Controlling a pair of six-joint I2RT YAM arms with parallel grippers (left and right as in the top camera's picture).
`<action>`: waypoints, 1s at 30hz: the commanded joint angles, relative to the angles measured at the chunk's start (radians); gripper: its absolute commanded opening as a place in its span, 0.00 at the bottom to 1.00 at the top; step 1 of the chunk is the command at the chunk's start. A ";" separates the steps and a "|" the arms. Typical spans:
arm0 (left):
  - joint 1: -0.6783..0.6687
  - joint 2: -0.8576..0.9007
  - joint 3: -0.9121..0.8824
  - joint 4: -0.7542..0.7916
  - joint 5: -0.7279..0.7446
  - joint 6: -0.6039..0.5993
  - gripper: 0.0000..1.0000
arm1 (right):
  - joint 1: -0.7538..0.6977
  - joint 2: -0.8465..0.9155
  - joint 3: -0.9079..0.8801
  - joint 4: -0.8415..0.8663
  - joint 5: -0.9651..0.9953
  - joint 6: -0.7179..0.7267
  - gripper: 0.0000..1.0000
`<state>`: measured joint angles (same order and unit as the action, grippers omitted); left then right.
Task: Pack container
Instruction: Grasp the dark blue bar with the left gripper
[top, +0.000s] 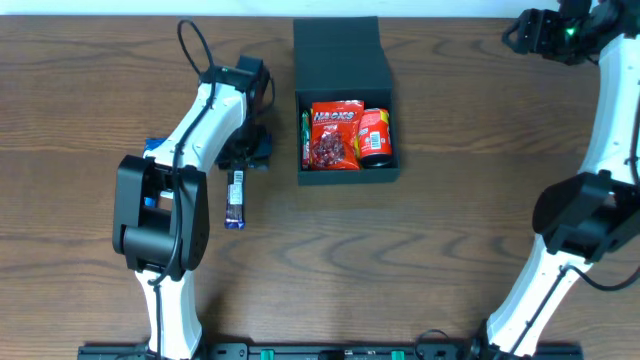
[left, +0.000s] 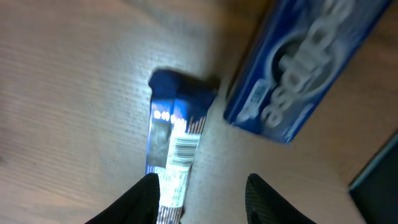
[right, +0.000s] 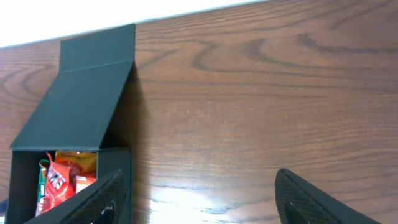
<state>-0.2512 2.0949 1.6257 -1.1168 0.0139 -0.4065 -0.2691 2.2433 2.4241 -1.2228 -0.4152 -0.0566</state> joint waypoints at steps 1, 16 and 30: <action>0.006 -0.025 -0.022 0.004 0.024 0.011 0.47 | 0.015 -0.008 0.007 -0.001 -0.011 -0.011 0.77; 0.047 -0.145 -0.232 0.130 0.020 0.068 0.54 | 0.056 -0.008 0.007 0.002 -0.011 -0.011 0.77; 0.043 -0.145 -0.340 0.225 0.058 0.070 0.56 | 0.074 -0.008 0.007 -0.001 -0.007 -0.011 0.77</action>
<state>-0.2077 1.9644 1.2911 -0.8974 0.0689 -0.3573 -0.2008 2.2433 2.4241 -1.2221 -0.4149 -0.0566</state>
